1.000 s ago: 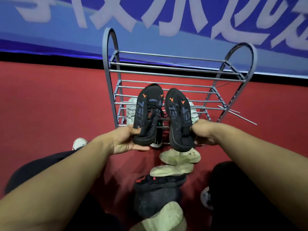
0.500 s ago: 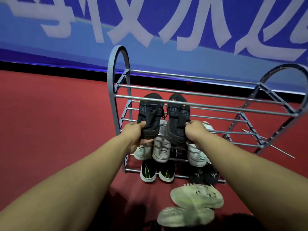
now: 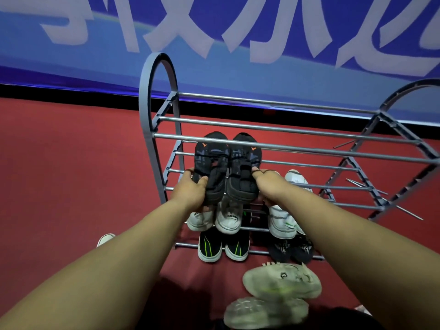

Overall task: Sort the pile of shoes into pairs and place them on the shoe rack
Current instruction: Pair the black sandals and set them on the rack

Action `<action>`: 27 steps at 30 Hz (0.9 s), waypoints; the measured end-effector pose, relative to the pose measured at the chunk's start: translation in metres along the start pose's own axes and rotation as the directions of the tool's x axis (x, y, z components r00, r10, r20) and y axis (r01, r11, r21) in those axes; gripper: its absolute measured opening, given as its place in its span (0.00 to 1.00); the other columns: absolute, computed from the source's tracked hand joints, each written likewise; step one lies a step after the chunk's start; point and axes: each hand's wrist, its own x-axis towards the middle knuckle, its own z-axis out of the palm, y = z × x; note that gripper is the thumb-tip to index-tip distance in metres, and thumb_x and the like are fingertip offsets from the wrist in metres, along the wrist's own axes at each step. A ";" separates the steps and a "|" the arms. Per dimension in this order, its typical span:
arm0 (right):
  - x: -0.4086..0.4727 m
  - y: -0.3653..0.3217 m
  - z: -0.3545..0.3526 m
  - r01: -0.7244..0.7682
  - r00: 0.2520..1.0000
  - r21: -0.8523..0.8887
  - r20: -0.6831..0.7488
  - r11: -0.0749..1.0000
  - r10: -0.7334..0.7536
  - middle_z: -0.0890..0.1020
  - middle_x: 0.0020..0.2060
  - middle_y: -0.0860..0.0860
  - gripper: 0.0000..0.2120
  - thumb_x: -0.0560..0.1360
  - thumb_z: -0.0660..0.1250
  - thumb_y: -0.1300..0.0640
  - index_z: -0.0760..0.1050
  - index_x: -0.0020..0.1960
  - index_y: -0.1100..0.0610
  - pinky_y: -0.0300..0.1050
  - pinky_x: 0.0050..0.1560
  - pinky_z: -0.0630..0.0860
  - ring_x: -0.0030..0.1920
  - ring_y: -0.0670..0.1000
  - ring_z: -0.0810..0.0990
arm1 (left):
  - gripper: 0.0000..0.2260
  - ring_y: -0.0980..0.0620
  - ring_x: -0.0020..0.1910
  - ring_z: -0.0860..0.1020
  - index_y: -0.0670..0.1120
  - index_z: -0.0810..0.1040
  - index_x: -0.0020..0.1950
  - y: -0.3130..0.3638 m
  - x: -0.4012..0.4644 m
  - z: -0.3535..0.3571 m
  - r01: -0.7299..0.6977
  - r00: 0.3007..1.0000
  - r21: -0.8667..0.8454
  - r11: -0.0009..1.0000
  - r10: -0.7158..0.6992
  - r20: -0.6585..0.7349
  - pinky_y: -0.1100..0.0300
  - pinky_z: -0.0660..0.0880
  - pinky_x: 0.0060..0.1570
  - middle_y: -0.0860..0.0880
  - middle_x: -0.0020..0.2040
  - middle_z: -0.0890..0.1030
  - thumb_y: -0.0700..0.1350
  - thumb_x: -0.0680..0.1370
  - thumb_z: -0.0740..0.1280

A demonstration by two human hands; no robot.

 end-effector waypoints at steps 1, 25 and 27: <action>-0.002 0.001 -0.002 0.014 1.000 -0.016 -0.009 1.000 -0.014 0.77 0.37 0.58 0.24 0.78 0.52 0.40 0.74 0.57 0.58 0.42 0.31 0.69 0.33 0.55 0.75 | 0.22 0.38 0.44 0.83 0.57 0.67 0.64 -0.002 0.003 -0.001 -0.027 0.999 0.120 0.992 0.030 -0.021 0.43 0.82 0.43 0.44 0.54 0.81 0.63 0.72 0.61; -0.128 0.116 0.014 0.353 0.935 -0.528 0.222 0.773 -0.275 0.79 0.62 0.58 0.22 0.79 0.58 0.47 0.64 0.72 0.51 0.52 0.58 0.74 0.61 0.60 0.77 | 0.07 0.46 0.53 0.79 0.54 0.75 0.54 -0.072 -0.150 0.039 -0.376 0.909 0.641 0.670 0.403 0.112 0.55 0.72 0.49 0.52 0.53 0.82 0.48 0.77 0.61; -0.145 0.129 0.039 0.304 0.948 -0.462 0.233 0.833 -0.217 0.80 0.60 0.56 0.22 0.78 0.60 0.47 0.67 0.70 0.50 0.51 0.59 0.74 0.60 0.59 0.77 | 0.10 0.46 0.54 0.79 0.52 0.73 0.58 -0.101 -0.159 0.050 -0.317 0.946 0.616 0.721 0.288 0.148 0.55 0.72 0.51 0.51 0.54 0.82 0.47 0.77 0.61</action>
